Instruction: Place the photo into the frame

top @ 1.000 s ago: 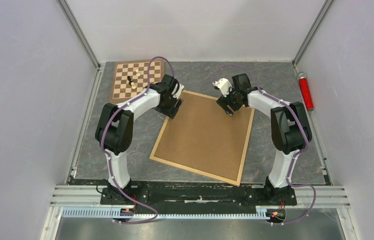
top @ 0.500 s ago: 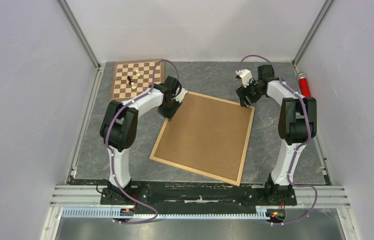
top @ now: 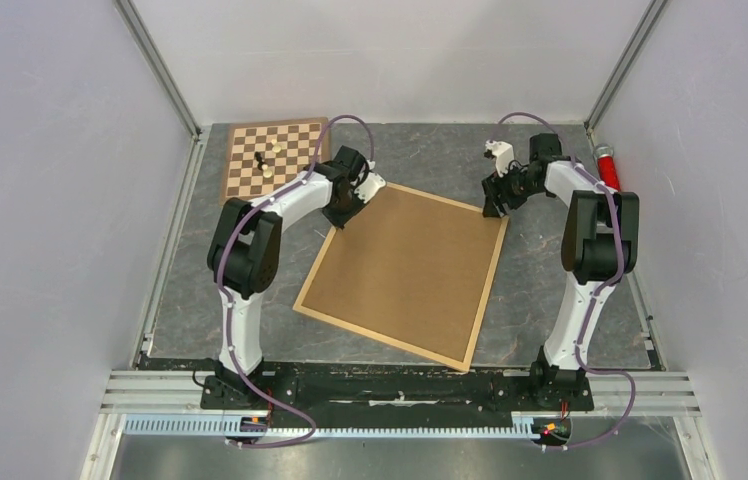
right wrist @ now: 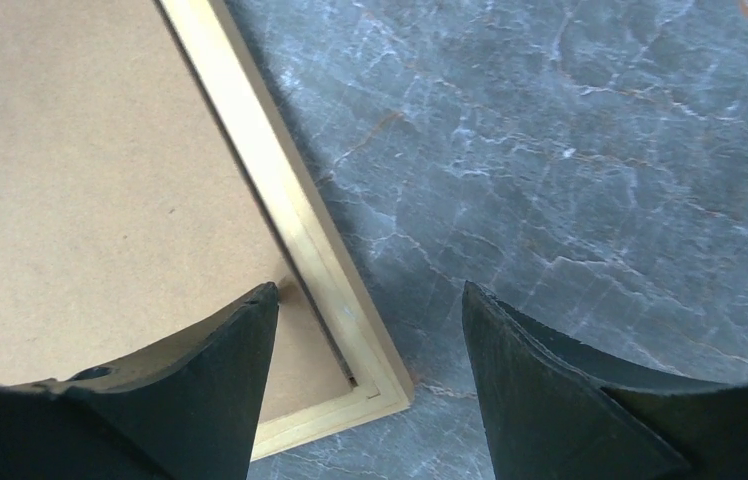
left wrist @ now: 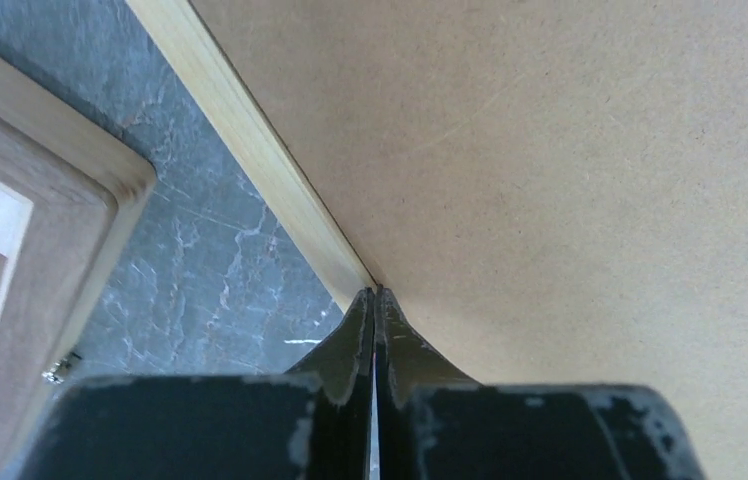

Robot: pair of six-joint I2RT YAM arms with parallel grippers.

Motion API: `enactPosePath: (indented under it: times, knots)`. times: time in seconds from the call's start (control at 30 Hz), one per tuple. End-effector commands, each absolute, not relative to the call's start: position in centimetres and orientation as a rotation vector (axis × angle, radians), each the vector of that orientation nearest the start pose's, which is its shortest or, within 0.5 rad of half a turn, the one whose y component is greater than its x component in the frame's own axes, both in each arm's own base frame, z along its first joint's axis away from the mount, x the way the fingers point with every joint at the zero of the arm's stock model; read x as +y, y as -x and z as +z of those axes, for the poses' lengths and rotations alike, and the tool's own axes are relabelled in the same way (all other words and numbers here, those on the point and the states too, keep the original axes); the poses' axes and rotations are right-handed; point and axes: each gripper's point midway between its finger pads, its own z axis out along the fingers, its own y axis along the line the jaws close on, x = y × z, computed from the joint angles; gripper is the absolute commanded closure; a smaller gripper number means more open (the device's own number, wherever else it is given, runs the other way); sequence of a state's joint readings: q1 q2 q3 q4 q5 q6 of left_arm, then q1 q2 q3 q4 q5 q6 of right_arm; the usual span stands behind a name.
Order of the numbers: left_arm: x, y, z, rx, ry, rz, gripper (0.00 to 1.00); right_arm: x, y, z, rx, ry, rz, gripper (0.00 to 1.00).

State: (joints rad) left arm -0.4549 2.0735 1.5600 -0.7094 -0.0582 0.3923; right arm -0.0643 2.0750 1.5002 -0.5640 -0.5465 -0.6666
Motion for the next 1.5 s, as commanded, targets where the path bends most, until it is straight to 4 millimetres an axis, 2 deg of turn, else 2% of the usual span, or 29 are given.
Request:
enactPosePath:
  times: [0.0,0.27,0.47,0.53,0.6,0.67,0.8,0.9,1.0,1.2,1.37,1.47]
  knots:
    - [-16.0,-42.2,0.7,2.474,-1.343,0.152,0.98,5.0,-44.1,3.1,2.337,0.882,0.615,0.30]
    - [-16.5,-43.3,0.8,2.390,-1.481,0.149,0.98,5.2,-42.7,5.2,2.298,0.825,0.676,0.29]
    - [-17.2,-42.1,1.1,2.396,-1.479,0.056,0.98,3.9,-42.9,4.0,2.339,0.848,0.588,0.28]
    - [-17.4,-42.3,2.0,2.407,-1.410,0.051,0.87,3.8,-42.9,3.7,2.341,0.850,0.597,0.28]
    - [-18.0,-42.2,3.3,2.395,-1.353,0.015,0.65,3.8,-42.8,3.8,2.337,0.847,0.606,0.28]
    - [-18.7,-42.0,4.9,2.375,-1.305,-0.037,0.50,3.8,-42.6,4.0,2.329,0.840,0.614,0.28]
    - [-19.6,-40.9,9.1,2.318,-1.252,-0.110,0.29,3.6,-41.9,4.9,2.316,0.822,0.615,0.28]
    - [-20.6,-38.2,11.2,2.267,-1.318,-0.171,0.25,3.3,-41.4,5.9,2.304,0.807,0.601,0.28]
    - [-21.8,-33.8,11.8,2.190,-1.478,-0.188,0.25,2.9,-40.5,6.8,2.303,0.764,0.592,0.28]
    - [-25.5,-24.0,11.0,1.949,-1.853,-0.224,0.25,3.0,-37.9,8.8,2.264,0.735,0.546,0.26]
    - [-29.2,-18.9,10.0,1.782,-2.067,-0.263,0.25,2.7,-35.7,9.6,2.250,0.712,0.513,0.26]
    - [-30.8,-16.9,9.2,1.684,-2.178,-0.254,0.25,1.9,-34.7,9.5,2.262,0.677,0.487,0.27]
